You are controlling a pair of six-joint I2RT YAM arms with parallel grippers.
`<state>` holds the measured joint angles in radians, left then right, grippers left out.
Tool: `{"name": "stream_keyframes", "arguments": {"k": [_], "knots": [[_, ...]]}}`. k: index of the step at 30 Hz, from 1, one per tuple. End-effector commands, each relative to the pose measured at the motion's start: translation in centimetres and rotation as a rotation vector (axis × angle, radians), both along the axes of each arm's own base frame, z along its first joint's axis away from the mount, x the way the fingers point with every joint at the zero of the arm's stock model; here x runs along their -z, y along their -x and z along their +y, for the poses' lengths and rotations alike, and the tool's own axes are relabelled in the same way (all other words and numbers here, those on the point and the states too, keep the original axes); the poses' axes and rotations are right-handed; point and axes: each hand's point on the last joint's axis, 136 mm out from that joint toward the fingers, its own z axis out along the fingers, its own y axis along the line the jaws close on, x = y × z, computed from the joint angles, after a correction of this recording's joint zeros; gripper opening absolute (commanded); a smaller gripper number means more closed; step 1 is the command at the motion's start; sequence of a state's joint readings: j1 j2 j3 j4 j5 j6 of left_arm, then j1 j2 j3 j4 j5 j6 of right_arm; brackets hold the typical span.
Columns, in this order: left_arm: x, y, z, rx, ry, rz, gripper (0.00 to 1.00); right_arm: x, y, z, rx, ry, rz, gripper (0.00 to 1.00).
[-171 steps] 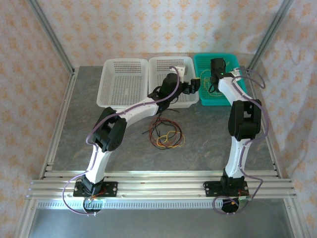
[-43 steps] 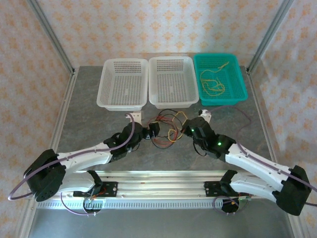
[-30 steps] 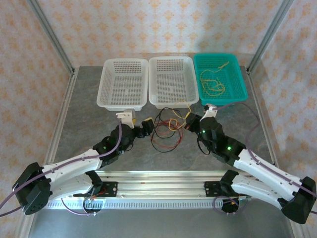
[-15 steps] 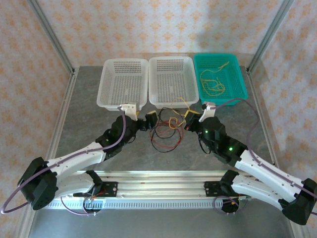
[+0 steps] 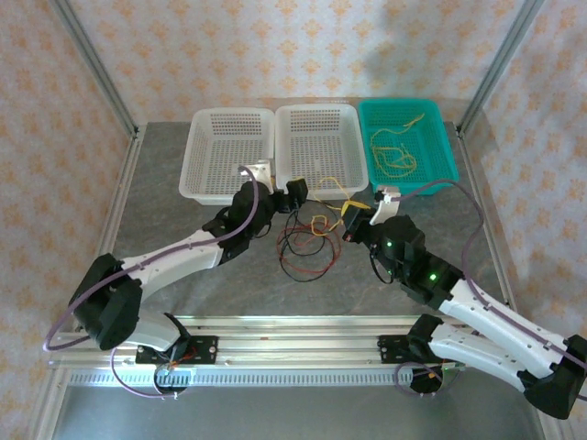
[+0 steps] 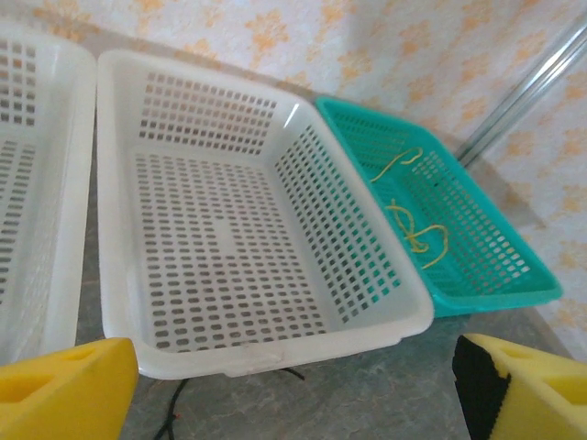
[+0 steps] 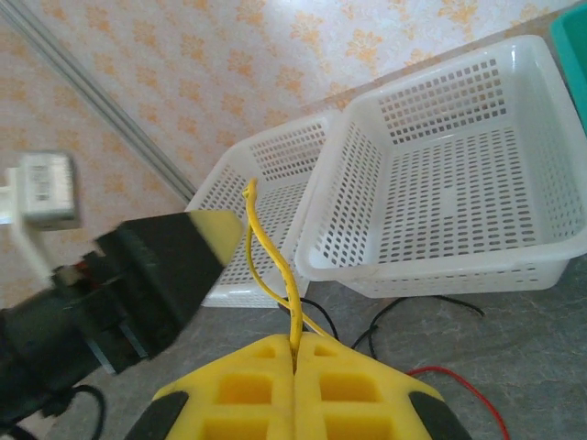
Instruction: Untangle the cables
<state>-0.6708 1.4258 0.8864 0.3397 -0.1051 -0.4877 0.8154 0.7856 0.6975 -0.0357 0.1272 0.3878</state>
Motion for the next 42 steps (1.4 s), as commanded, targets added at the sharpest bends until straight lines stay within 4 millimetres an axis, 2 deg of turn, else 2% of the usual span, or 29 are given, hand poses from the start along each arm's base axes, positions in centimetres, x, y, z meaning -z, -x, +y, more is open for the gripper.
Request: {"name": "stream_keyframes", "arguments": {"k": [1,5,11,16,19,22,28,34,37,42], "knots": [[0.4,-0.7,-0.2,-0.012,0.013,0.043,0.9,-2.0,0.4,0.2,-0.027,-0.046,-0.053,0.0],[2.0,-0.5,-1.5,0.052,0.011,0.082,0.91,-2.4,0.5,0.1,-0.025,-0.058,-0.061,0.0],[3.8,1.5,-3.8,0.212,0.071,0.108,0.91,-3.2,0.5,-0.3,-0.01,-0.093,-0.086,0.0],[5.2,2.9,-4.8,0.274,0.09,0.13,0.91,-3.2,0.4,-0.4,0.001,-0.107,-0.088,0.0],[5.7,3.2,-4.6,0.263,0.088,0.14,0.9,-3.0,0.4,-0.5,0.01,-0.101,-0.083,0.0],[5.2,3.0,-3.5,0.211,0.081,0.12,0.9,-2.9,0.4,-1.2,0.035,-0.094,-0.079,0.0],[2.4,3.4,-0.9,0.129,0.046,0.041,0.9,-2.2,0.3,-3.4,0.134,-0.051,-0.046,0.0],[1.6,5.5,0.9,0.135,0.038,0.0,0.9,-1.9,-0.1,-5.3,0.259,-0.098,0.003,0.0],[1.8,7.0,0.6,0.191,0.082,-0.012,0.91,-1.5,-0.5,-5.5,0.32,-0.207,0.062,0.0],[1.9,9.6,-1.4,0.299,0.128,-0.034,0.91,-1.7,-1.3,-3.4,0.277,-0.341,0.113,0.0]]}}
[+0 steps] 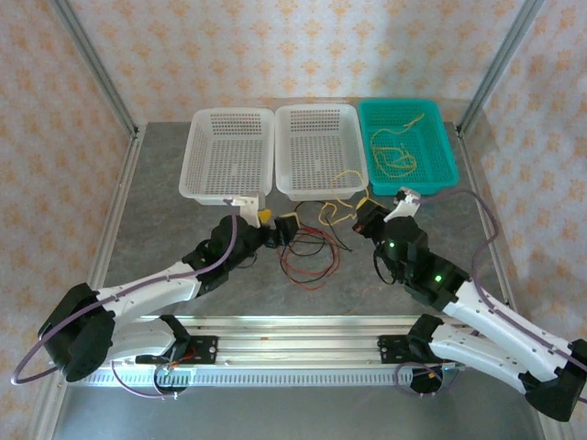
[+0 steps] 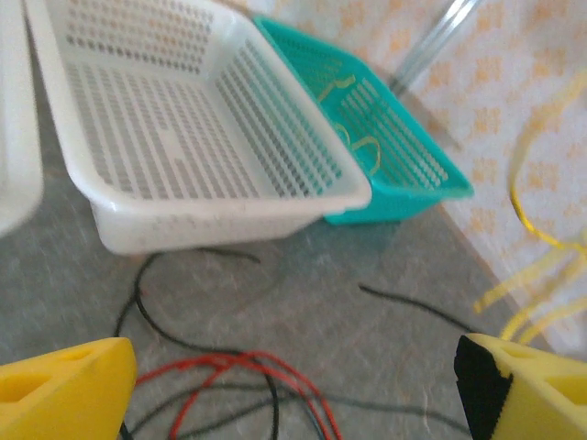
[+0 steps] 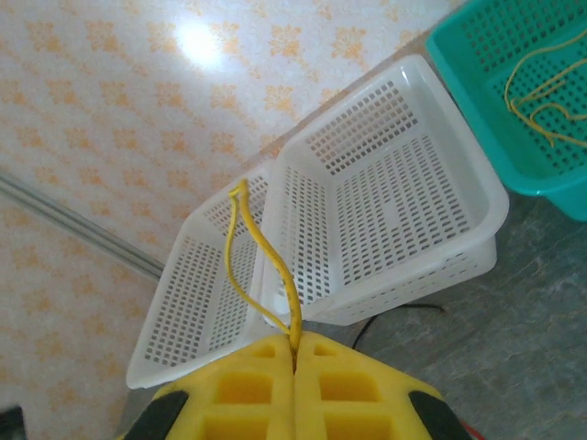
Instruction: Untangle the cables
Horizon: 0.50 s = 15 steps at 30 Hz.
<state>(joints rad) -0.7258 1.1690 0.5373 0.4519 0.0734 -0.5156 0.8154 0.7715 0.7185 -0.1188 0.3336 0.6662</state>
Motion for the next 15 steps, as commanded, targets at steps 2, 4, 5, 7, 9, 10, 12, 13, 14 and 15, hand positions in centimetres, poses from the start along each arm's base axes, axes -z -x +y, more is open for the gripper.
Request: {"name": "stream_keyframes", "arguments": {"k": [2,4,5,7,9,10,12,13,14,15], "knots": [[-2.2,2.4,-2.5,0.12,0.078,-0.087,0.91,-1.6,-0.6,0.5,0.044,-0.211,0.013,0.0],[-2.7,3.4,-3.3,0.166,0.1,-0.111,0.91,-1.2,-0.9,0.4,0.076,-0.258,0.038,0.0],[-2.8,3.7,-3.5,0.178,0.108,-0.116,0.91,-1.2,-1.0,0.4,0.083,-0.271,0.044,0.0],[-2.8,4.1,-3.7,0.186,0.126,-0.12,0.91,-0.9,-1.2,0.6,0.099,-0.297,0.057,0.0],[-2.5,4.2,-3.8,0.186,0.141,-0.114,0.91,-0.8,-1.4,0.8,0.106,-0.328,0.068,0.0],[-2.5,4.2,-4.0,0.189,0.152,-0.114,0.91,-0.8,-1.5,1.0,0.103,-0.345,0.072,0.0],[-2.7,4.1,-4.6,0.198,0.171,-0.114,0.93,-0.8,-1.8,1.7,0.088,-0.375,0.077,0.0],[-2.9,4.1,-5.0,0.205,0.181,-0.119,0.94,-0.9,-1.9,2.1,0.079,-0.386,0.08,0.0],[-3.0,4.1,-5.4,0.208,0.185,-0.12,0.93,-0.9,-2.0,2.3,0.072,-0.392,0.082,0.0],[-3.0,4.0,-5.9,0.207,0.189,-0.119,0.94,-1.0,-2.1,2.6,0.065,-0.396,0.085,0.0]]}}
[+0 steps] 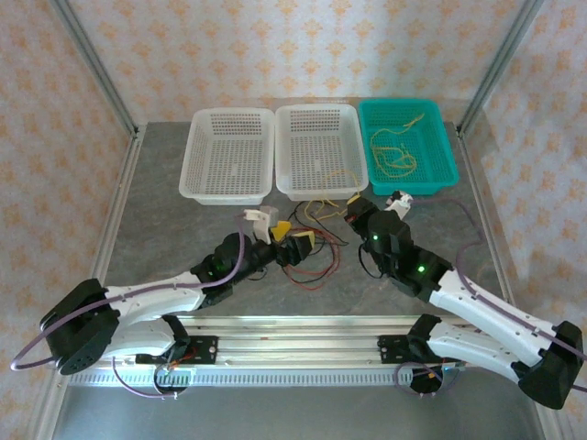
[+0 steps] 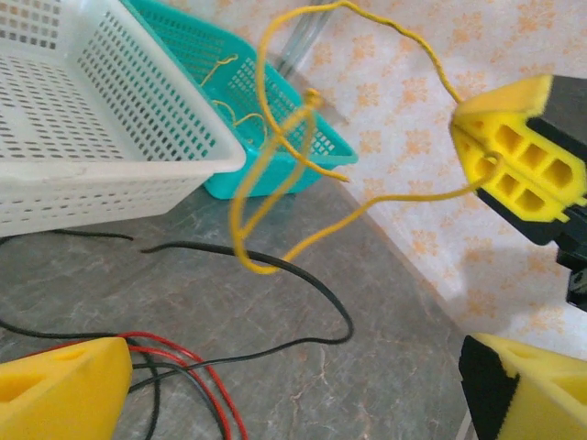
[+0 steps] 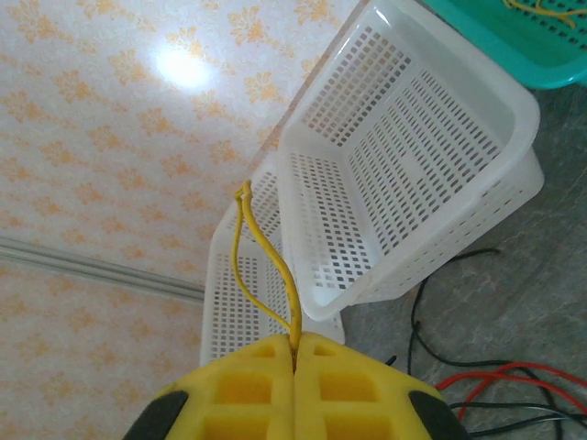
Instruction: Untangle the cables
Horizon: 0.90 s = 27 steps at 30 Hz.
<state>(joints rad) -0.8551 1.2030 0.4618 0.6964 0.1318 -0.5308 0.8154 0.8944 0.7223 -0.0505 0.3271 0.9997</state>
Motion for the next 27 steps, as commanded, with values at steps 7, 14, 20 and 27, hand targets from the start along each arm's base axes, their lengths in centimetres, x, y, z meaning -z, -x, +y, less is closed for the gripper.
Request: {"name": "stream_keyframes", "arguments": {"k": [7,14,20,27], "knots": [[-1.5,-1.2,-2.7,-0.021,0.137,-0.007,0.94,-3.7,-0.6,1.1,-0.007,-0.133,-0.049,0.0],[-2.7,-2.1,-4.6,-0.016,0.171,-0.025,0.94,-3.7,-0.3,0.5,0.009,-0.115,-0.048,0.0],[-1.5,-3.5,-6.0,-0.062,0.149,0.005,0.94,-4.0,0.0,-0.3,0.029,-0.121,-0.057,0.0],[-1.2,-5.0,-7.1,-0.106,0.154,0.012,0.9,-5.1,0.4,-1.1,0.044,-0.134,-0.076,0.0]]}}
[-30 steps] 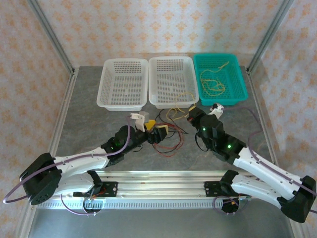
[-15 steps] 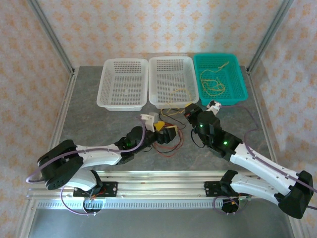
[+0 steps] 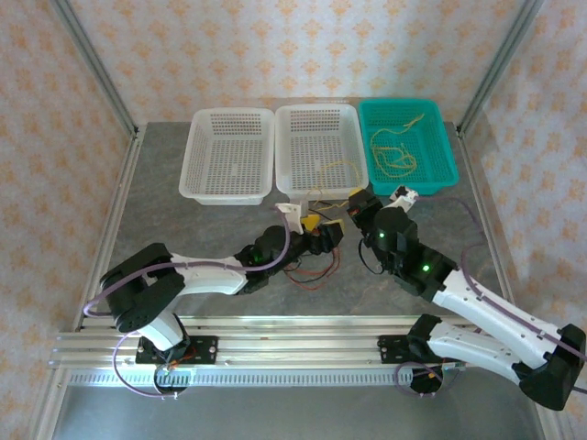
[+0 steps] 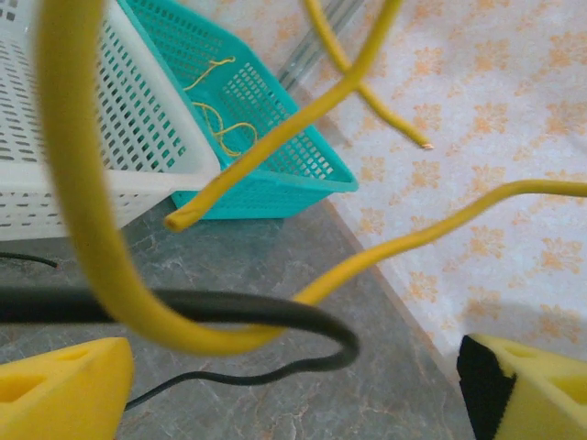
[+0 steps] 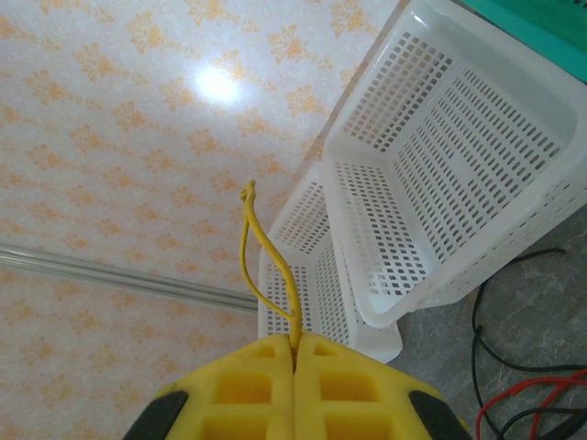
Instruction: Untangle the cables
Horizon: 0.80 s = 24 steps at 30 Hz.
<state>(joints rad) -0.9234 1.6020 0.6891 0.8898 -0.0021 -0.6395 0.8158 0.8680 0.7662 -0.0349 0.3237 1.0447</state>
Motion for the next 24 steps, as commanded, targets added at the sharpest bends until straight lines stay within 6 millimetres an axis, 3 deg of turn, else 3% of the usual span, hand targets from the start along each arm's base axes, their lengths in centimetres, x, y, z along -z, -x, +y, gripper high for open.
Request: {"name": "stream_keyframes", "arguments": {"k": [1,7,18,24], "knots": [[-2.5,-0.6,-0.7,-0.031,0.066,-0.042,0.89,-2.0,0.3,-1.0,0.039,-0.031,-0.03,0.0],[-3.2,-1.3,-1.0,-0.052,0.042,-0.074,0.78,-2.3,0.6,-1.5,0.045,-0.039,-0.033,0.0],[-3.0,-1.7,-0.8,-0.075,0.018,-0.08,0.33,-2.1,1.0,-3.2,0.106,-0.017,-0.032,0.0],[-2.8,-1.3,-0.9,-0.05,-0.012,-0.089,0.14,-2.2,0.9,-4.5,0.163,0.038,-0.035,0.0]]}}
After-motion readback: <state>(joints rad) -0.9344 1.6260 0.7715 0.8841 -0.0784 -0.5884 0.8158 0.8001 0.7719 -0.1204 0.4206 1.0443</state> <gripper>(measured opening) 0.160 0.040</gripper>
